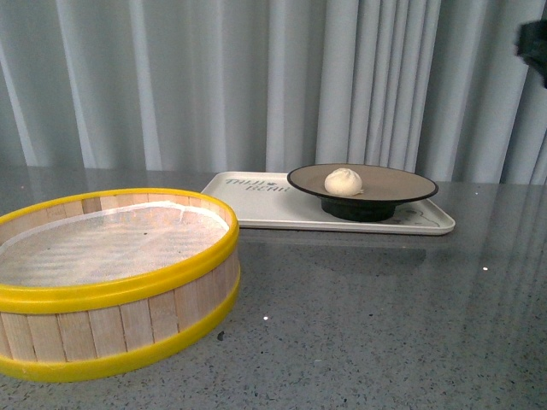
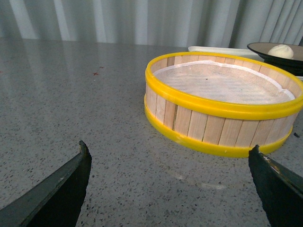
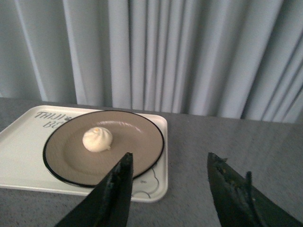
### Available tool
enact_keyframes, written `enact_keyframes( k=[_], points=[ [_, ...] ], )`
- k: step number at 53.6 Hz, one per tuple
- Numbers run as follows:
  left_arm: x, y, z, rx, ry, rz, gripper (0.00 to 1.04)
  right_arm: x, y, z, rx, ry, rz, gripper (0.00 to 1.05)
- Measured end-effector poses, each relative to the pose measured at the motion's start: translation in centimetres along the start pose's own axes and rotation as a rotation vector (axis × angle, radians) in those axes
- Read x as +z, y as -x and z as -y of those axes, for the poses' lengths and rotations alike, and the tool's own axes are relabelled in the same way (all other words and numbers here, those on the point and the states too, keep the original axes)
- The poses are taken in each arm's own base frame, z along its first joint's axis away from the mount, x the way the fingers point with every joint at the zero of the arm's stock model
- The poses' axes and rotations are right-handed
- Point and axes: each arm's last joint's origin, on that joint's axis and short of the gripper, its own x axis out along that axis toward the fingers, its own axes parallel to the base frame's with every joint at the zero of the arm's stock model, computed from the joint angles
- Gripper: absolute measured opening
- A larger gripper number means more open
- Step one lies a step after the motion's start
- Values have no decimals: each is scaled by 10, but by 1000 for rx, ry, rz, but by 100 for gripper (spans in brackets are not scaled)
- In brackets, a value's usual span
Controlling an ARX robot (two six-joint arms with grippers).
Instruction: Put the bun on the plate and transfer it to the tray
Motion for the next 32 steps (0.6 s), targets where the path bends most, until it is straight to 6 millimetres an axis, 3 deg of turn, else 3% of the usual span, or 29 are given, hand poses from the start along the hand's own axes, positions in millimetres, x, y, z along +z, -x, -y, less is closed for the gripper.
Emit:
enact_keyframes(
  k=[15,32],
  points=[
    [0,0,0,-1,0,0,98,-58,56,14,-1,-24,-27,1],
    [0,0,0,-1,0,0,98,-100,108,30,-11,-29,-37,2]
  ],
)
